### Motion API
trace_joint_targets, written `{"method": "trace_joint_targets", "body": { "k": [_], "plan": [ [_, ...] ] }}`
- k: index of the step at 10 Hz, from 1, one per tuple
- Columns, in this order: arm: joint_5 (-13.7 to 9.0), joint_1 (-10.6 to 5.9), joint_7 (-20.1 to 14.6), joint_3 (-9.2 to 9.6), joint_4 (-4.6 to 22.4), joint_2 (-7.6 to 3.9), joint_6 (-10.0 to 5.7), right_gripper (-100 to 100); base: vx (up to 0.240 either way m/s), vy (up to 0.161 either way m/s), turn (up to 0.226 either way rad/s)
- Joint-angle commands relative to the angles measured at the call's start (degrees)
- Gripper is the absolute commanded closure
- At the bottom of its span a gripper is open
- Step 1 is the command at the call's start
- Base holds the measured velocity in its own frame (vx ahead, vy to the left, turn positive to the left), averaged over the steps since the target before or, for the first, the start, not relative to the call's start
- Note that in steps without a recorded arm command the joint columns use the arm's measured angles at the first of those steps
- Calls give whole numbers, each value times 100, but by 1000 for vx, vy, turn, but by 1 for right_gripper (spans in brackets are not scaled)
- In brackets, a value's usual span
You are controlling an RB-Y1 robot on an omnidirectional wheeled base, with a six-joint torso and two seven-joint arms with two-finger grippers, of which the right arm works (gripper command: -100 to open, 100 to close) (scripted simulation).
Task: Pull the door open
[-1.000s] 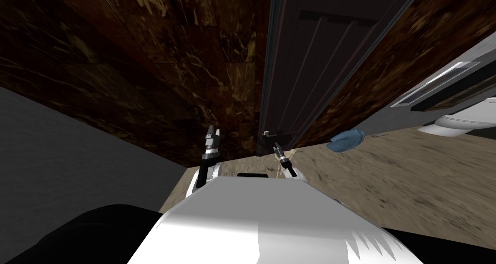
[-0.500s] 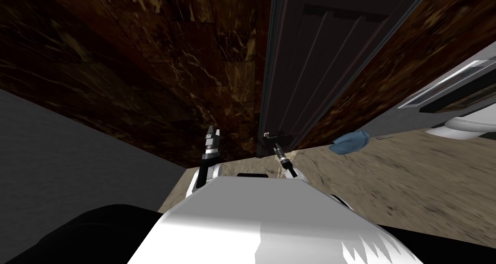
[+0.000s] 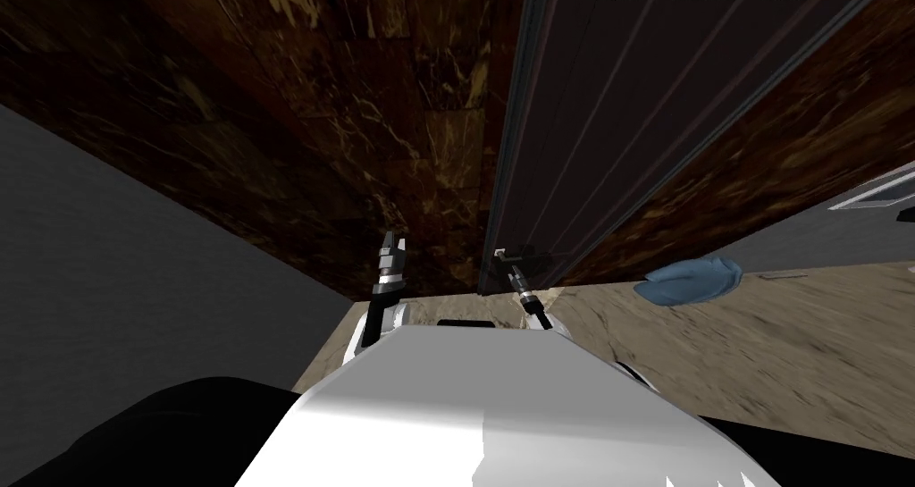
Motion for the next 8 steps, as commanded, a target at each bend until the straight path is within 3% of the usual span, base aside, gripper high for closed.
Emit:
{"method": "trace_joint_targets", "body": {
  "k": [1, 4, 5, 8],
  "plan": [
    [-208, 10, 43, -16, 137, -97, -73, -100, 75, 16, 170],
    [-612, 110, 166, -39, 185, -215, -92, -100, 82, 3, 229],
    [-612, 110, 166, -39, 185, -215, -92, -100, 54, -1, -63],
    [-985, 203, 280, -59, 230, -323, -109, -100, 66, -12, 198]
  ]
}}
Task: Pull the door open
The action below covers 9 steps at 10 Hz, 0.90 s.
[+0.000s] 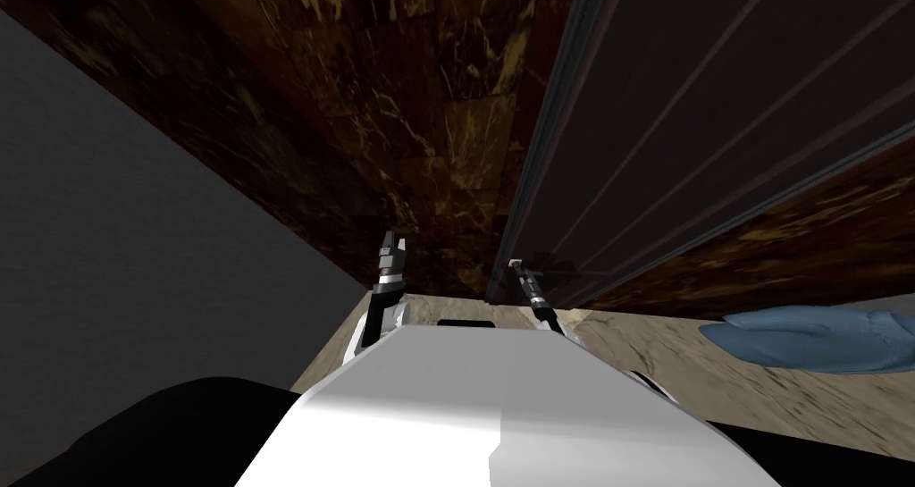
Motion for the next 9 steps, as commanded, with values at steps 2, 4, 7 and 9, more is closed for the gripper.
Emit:
{"method": "trace_joint_targets", "body": {
  "k": [2, 4, 7, 9],
  "plan": [
    [-331, 47, 89, -17, 82, -110, -11, -100, 76, -20, 203],
    [-306, 6, 72, -16, 152, -112, -63, -100, 38, -20, 52],
    [-306, 6, 72, -16, 152, -112, -63, 100, -5, 3, 0],
    [-306, 6, 72, -16, 152, -112, -63, 100, 0, 0, 0]
  ]
}}
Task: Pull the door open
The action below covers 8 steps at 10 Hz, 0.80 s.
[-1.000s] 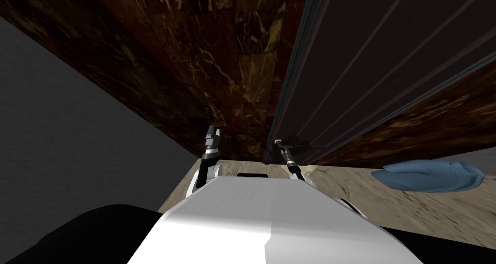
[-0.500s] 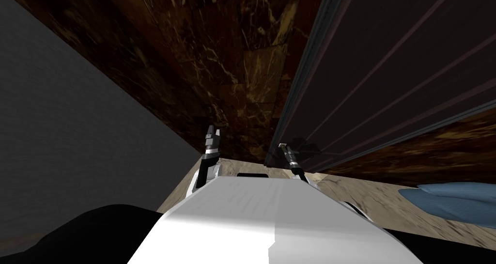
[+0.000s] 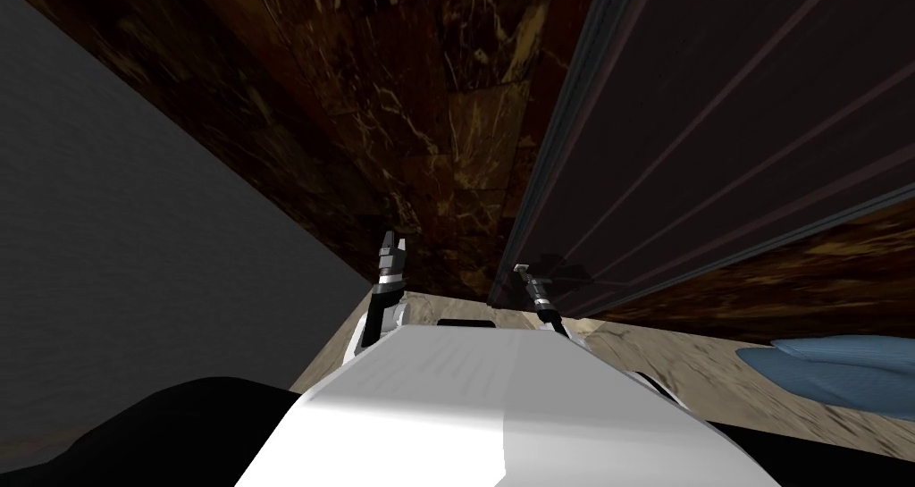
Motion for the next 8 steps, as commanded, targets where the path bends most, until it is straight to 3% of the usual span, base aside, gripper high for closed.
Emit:
{"method": "trace_joint_targets", "body": {
  "k": [1, 8],
  "plan": [
    [1, -1, 0, 1, -5, 1, -12, 100, 0, 0, 0],
    [254, 332, -553, 359, -2, -373, -496, 100, -179, -58, 123]
  ]
}}
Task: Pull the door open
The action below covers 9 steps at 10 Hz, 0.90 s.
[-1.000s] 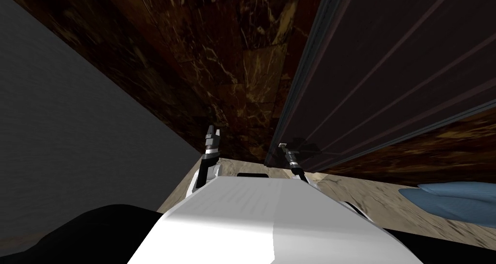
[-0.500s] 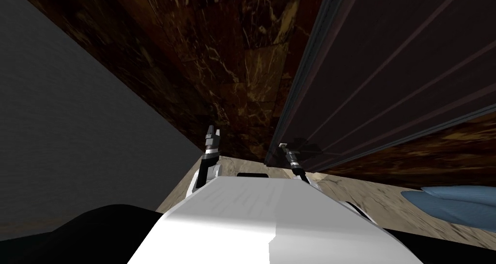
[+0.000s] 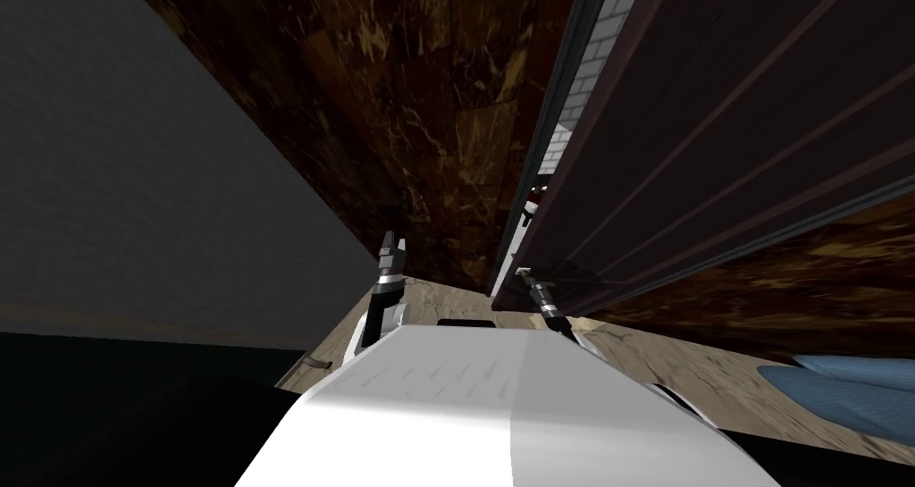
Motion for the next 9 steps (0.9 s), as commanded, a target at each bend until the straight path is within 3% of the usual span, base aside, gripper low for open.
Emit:
{"method": "trace_joint_targets", "body": {
  "k": [1, 3, 4, 5, 9],
  "plan": [
    [61, 50, -131, 87, 73, -75, -183, 100, -210, -65, 121],
    [88, 85, -189, 124, 73, -115, -235, 100, -157, -59, 51],
    [90, 134, -174, 129, -20, -91, -153, 100, -42, -10, -1],
    [115, 216, -236, 160, 48, -142, -314, 100, -142, -51, 177],
    [158, 379, -363, 207, 141, -270, -650, 100, -192, -78, 169]
  ]
}}
